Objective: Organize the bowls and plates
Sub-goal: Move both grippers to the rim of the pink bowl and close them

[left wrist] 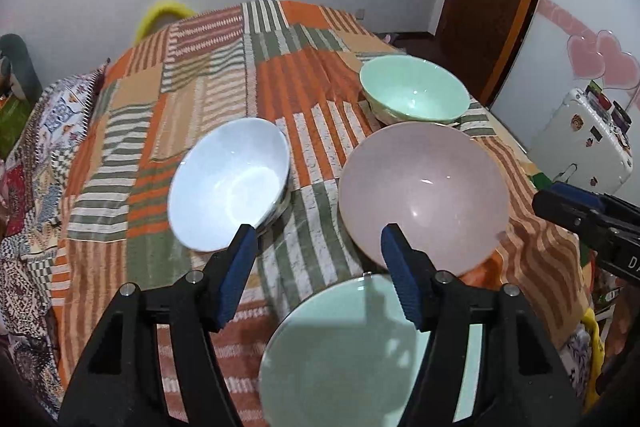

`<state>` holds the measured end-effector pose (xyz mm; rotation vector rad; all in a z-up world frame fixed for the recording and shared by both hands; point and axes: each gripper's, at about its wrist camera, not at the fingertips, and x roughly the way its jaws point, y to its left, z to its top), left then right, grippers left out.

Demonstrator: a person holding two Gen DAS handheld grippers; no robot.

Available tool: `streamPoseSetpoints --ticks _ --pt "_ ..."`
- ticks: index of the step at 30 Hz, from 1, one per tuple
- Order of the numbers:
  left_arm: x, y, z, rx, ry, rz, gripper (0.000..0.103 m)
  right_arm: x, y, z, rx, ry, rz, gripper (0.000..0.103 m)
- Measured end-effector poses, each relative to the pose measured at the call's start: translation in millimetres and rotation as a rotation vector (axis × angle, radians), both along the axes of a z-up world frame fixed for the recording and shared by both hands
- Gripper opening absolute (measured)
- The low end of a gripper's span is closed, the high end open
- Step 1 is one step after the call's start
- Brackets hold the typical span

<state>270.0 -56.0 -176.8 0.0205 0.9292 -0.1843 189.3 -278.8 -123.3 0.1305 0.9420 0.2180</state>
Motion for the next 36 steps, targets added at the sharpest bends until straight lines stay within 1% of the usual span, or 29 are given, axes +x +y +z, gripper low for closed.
streamPoseSetpoints --ticks 3,7,12,14,16,18,19,20,21,22,23,24,27,29,34,36 --pt "15.2 -2.2 -13.1 -0.020 0.032 -0.003 0.064 14.5 1.4 -8.8 -0.031 0.008 0.001 0.048" --pt "29.3 -7.9 -28.5 -0.051 0.072 -0.017 0.064 28.3 -1.6 -19.4 -0.037 0.011 -0.014 0.047" --pt "43.2 -17.4 -42.8 -0.026 0.081 -0.033 0.064 40.0 -8.8 -35.7 0.017 0.037 -0.043 0.047" --pt "48.9 -18.2 -48.8 -0.025 0.095 -0.031 0.064 41.1 -9.0 -40.4 0.021 0.045 -0.043 0.047" --pt "54.8 -16.7 -56.0 -0.044 0.121 -0.027 0.064 42.9 -8.9 -43.7 0.018 0.049 -0.042 0.047" --pt "57.9 -14.7 -60.4 -0.065 0.127 -0.017 0.063 42.4 -8.3 -46.6 0.015 0.048 -0.041 0.046" --pt "59.6 -14.7 -62.9 -0.071 0.129 -0.015 0.060 43.4 -8.8 -48.2 0.018 0.050 -0.041 0.045" --pt "60.5 -15.0 -64.8 -0.074 0.133 -0.016 0.053 43.2 -9.5 -49.8 0.027 0.056 -0.040 0.044" --pt "62.2 -16.1 -68.0 -0.075 0.143 -0.021 0.049 45.4 -9.5 -51.6 0.033 0.063 -0.038 0.041" --pt "63.1 -16.7 -70.1 -0.077 0.151 -0.023 0.042 46.5 -9.8 -53.7 0.041 0.072 -0.033 0.040" --pt "64.0 -17.3 -72.0 -0.085 0.157 -0.026 0.037 46.8 -9.6 -55.9 0.049 0.085 -0.024 0.035" --pt "64.6 -17.9 -73.4 -0.093 0.159 -0.031 0.035 47.9 -9.2 -57.7 0.053 0.093 -0.018 0.030" --pt "65.0 -19.8 -73.5 -0.104 0.152 -0.045 0.026 48.2 -8.5 -62.4 0.067 0.107 -0.004 0.022" --pt "64.5 -23.3 -73.0 -0.106 0.149 -0.061 0.018 48.3 -7.9 -62.9 0.070 0.106 0.003 0.020" --pt "61.0 -27.2 -70.0 -0.079 0.128 -0.066 0.018 48.9 -5.3 -62.8 0.051 0.110 -0.004 0.020" --pt "57.1 -30.8 -65.2 -0.051 0.105 -0.077 0.018 49.1 -4.5 -62.1 0.042 0.120 -0.012 0.020"
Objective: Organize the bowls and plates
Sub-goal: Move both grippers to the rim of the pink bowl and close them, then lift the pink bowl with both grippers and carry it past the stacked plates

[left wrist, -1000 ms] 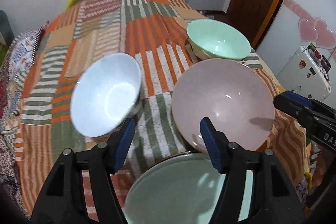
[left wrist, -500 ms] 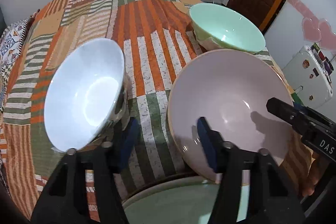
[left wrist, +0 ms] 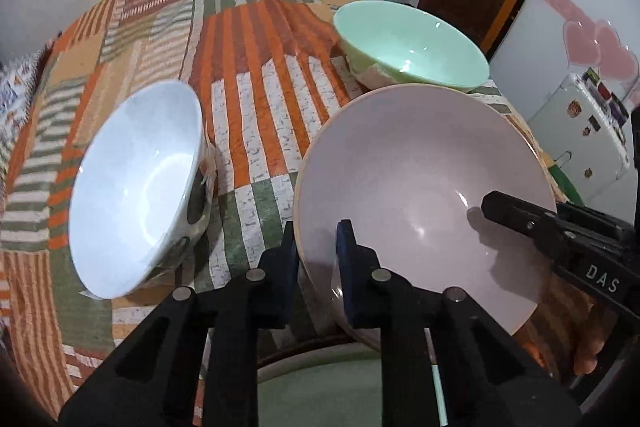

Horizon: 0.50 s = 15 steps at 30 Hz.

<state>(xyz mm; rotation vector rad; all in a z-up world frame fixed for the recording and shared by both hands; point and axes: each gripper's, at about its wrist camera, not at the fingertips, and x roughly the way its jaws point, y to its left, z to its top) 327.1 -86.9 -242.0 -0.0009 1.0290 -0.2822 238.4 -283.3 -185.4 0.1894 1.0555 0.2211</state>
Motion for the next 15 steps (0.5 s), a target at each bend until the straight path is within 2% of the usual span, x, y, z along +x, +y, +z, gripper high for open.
streamPoseSetpoints --ticks 8,15 --pt "-8.6 -2.8 20.1 -0.002 -0.030 -0.005 0.018 -2.6 -1.9 4.3 -0.008 0.019 -0.024 0.020" --pt "-27.7 1.6 39.1 0.001 -0.059 0.002 0.018 -11.8 4.9 20.2 -0.019 -0.009 -0.018 0.020"
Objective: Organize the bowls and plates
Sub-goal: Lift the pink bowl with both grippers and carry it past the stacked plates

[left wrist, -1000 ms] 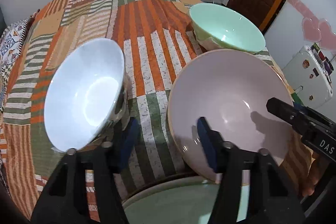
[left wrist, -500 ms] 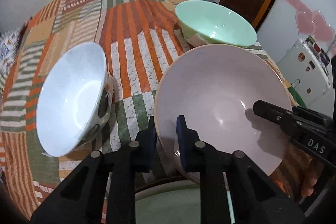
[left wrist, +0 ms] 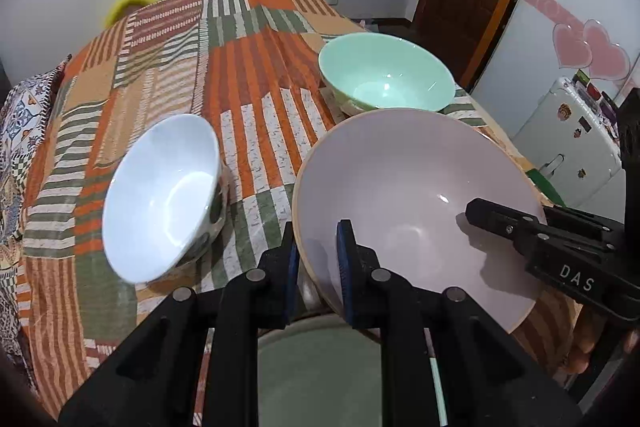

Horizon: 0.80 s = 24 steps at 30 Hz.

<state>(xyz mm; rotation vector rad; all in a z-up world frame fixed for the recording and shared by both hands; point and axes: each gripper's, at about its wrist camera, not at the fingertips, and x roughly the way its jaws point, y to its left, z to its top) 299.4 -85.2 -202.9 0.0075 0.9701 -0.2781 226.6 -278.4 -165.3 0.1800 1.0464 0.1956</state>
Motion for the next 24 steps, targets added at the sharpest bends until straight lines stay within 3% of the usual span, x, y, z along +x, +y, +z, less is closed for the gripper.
streamPoseSetpoints --ticks 24 --pt "-115.9 58.9 78.6 0.027 -0.106 0.125 0.018 -65.4 56.1 52.1 0.005 -0.097 0.163 0.020"
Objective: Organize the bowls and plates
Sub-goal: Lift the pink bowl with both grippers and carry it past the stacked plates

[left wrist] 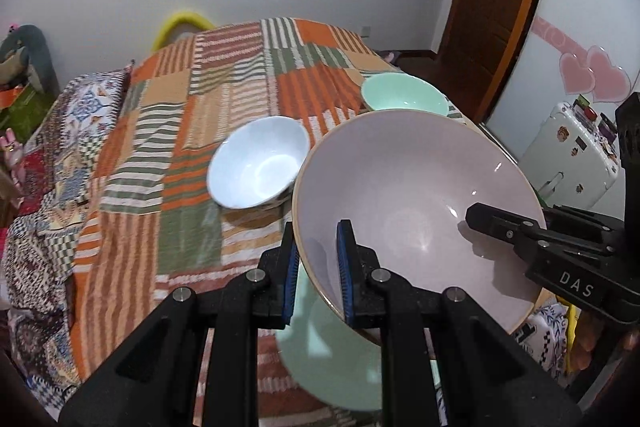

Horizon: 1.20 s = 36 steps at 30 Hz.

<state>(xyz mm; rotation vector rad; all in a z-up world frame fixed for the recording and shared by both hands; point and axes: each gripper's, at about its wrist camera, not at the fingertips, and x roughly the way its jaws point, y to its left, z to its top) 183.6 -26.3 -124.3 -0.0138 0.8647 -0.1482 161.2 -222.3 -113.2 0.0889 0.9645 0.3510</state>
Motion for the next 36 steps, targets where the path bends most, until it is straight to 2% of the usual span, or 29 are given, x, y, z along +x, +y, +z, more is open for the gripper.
streamPoseSetpoints --ticks 9,18,29,36 --pt "-40.2 35.7 18.5 0.010 -0.031 0.076 0.018 -19.3 36.9 6.2 0.007 -0.023 0.082 0.021" --pt "-65.7 66.5 15.7 0.021 -0.019 0.144 0.018 -33.6 69.6 -2.8 0.008 -0.009 0.156 0.021" --pt "-85.6 107.6 -7.9 0.033 0.026 0.231 0.018 -41.3 113.0 -21.8 -0.013 0.038 0.252 0.021" --pt "-91.7 134.3 -31.4 0.002 0.077 0.282 0.018 -46.3 139.0 -43.0 -0.039 0.090 0.298 0.021"
